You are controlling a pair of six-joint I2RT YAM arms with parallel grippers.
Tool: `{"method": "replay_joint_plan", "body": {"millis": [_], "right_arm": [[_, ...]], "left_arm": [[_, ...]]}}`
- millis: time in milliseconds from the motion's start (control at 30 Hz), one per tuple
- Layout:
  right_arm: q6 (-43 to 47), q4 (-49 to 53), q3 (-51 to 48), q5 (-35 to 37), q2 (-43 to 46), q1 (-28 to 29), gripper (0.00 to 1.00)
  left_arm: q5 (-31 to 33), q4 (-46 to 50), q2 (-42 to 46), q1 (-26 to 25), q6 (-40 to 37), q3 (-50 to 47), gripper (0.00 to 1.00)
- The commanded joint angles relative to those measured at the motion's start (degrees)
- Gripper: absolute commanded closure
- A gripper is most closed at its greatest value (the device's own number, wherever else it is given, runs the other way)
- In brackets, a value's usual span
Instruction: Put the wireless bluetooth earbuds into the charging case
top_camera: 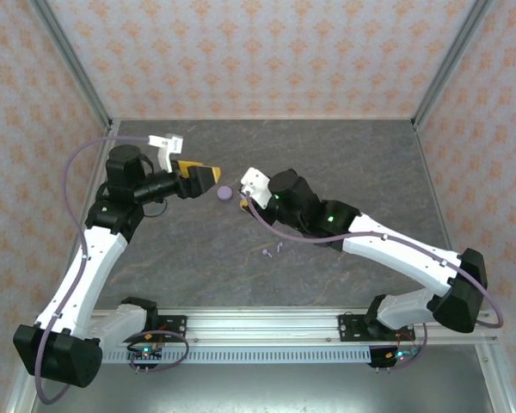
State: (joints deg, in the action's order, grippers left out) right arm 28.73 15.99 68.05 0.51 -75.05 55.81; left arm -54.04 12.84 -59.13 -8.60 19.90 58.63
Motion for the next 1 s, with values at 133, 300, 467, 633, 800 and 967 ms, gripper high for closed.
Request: {"method": "replay_joint_plan", "body": {"millis": [133, 300, 467, 633, 800, 967], "right_arm": [[8.75, -8.45, -1.52, -1.52, 3.99, -0.09, 0.58], [9.76, -8.43, -1.34, -2.83, 4.19, -0.09, 0.58], [9.58, -9.0, -1.52, -3.65, 3.93, -0.09, 0.58], [9.68, -9.13, -1.53, -3.72, 3.69, -0.1, 0.58], [9.72, -9.1, -1.45, -3.41, 3.59, -0.09, 0.58], [9.7, -9.19, -1.52, -3.02, 3.34, -0.09, 0.58]], "left_arm": [[-6.68, 4.62, -1.64, -5.69, -2.25, 5.09, 0.12], [-7.47, 2.71, -2.79, -6.92, -1.54, 4.49, 0.13], [-7.79, 1.95, -4.53, -8.26, -1.37, 4.38, 0.2], [-8.33, 2.05, -5.98, -9.29, -1.68, 4.52, 0.31], [-8.55, 3.91, -7.28, -10.24, -3.19, 4.85, 0.4], [-8.98, 5.12, -8.1, -10.67, -4.19, 5.28, 0.5]]}}
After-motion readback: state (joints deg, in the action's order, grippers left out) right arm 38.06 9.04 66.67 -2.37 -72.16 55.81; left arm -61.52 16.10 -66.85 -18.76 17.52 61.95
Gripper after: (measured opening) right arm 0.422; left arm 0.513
